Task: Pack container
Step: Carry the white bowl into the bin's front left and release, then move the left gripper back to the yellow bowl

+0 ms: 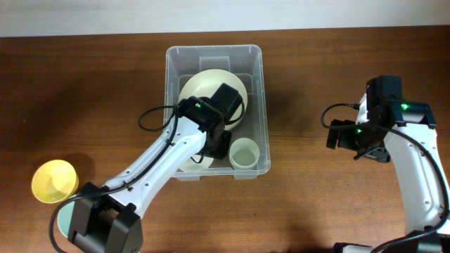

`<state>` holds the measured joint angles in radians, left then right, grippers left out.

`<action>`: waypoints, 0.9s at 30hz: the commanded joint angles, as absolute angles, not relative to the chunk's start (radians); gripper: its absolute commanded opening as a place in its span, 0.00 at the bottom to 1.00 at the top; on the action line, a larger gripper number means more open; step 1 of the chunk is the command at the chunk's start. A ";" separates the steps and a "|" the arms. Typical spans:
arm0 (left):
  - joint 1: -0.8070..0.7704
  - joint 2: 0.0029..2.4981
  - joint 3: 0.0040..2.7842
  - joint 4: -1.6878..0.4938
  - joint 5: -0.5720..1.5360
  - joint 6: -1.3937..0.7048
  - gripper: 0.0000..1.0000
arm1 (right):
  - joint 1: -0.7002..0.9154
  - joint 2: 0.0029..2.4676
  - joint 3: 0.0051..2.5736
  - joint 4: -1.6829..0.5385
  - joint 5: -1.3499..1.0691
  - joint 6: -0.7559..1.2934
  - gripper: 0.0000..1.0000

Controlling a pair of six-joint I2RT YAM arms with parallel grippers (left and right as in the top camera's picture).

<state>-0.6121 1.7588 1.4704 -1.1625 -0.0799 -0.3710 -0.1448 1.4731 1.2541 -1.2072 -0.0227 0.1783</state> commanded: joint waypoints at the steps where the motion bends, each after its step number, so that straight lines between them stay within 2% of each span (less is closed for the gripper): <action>1: -0.583 1.745 1.566 -1.188 -0.138 -0.378 0.45 | -0.151 1.460 1.266 -1.208 -0.014 0.173 0.99; 5: -0.488 1.686 1.722 -1.255 -0.223 -0.379 0.45 | -0.151 1.460 1.266 -1.208 -0.013 0.173 0.99; 8: -0.378 1.625 1.773 -1.269 -0.244 -0.453 0.46 | -0.151 1.460 1.266 -1.208 -0.014 0.173 0.99; 10: -0.266 1.573 1.774 -1.273 -0.256 -0.554 0.46 | -0.151 1.460 1.266 -1.208 -0.014 0.173 0.99; 12: -0.086 1.530 1.770 -1.315 -0.256 -0.701 0.46 | -0.151 1.460 1.266 -1.208 -0.014 0.173 0.99; 16: 0.204 1.528 1.742 -1.377 -0.249 -0.800 0.47 | -0.151 1.460 1.266 -1.203 -0.014 0.173 0.99; 21: 0.415 1.538 1.595 -1.308 -0.251 -0.800 0.46 | -0.151 1.460 1.266 -1.200 -0.014 0.173 0.99; 27: 0.536 1.594 1.360 -1.094 -0.241 -0.747 0.51 | -0.151 1.460 1.266 -1.200 -0.014 0.173 0.99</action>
<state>0.5049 1.5467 1.4536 -1.1610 -0.2443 -0.7788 -0.1444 1.4731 1.2541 -1.2007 -0.0227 0.1783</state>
